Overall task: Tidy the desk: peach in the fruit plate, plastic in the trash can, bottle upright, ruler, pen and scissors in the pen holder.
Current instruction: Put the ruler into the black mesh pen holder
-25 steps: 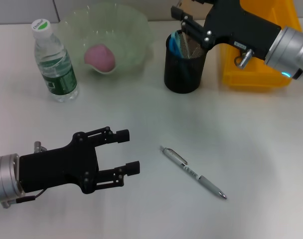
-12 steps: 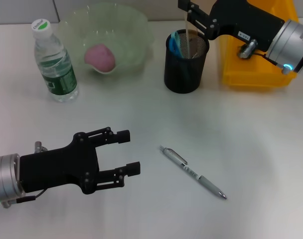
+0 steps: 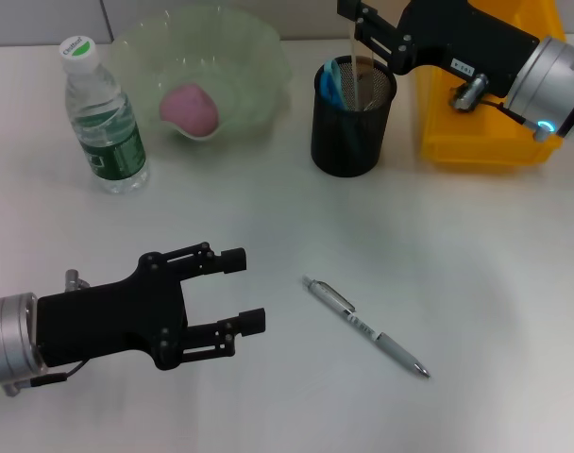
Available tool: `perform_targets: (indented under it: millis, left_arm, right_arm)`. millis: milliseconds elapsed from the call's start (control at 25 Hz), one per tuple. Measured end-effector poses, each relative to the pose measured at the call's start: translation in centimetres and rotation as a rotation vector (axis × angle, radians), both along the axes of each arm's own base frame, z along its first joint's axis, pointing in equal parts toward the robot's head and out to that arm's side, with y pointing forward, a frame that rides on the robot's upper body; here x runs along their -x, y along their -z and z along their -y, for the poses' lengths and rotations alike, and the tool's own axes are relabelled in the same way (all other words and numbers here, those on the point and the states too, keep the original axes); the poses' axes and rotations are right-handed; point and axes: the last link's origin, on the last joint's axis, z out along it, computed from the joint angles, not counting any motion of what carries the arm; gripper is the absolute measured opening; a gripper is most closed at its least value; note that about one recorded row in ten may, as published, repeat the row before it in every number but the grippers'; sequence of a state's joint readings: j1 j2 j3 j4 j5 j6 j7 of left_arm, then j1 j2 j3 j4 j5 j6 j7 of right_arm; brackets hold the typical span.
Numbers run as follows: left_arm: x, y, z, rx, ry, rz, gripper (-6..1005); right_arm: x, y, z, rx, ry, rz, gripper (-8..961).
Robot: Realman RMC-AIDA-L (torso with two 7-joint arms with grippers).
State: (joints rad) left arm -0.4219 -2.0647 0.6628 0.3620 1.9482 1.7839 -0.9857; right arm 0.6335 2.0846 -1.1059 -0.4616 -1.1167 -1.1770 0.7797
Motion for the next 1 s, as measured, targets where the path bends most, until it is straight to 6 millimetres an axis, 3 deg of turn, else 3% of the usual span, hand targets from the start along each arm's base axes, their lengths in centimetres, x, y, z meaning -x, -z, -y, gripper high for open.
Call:
perform_targets:
  millis: [1000]
  left_arm:
    - [0.07,-0.16,0.16,-0.001,0.006,0.003,753]
  right_arm:
    - [-0.88,0.33,-0.77,0.017,0.103,0.009,481]
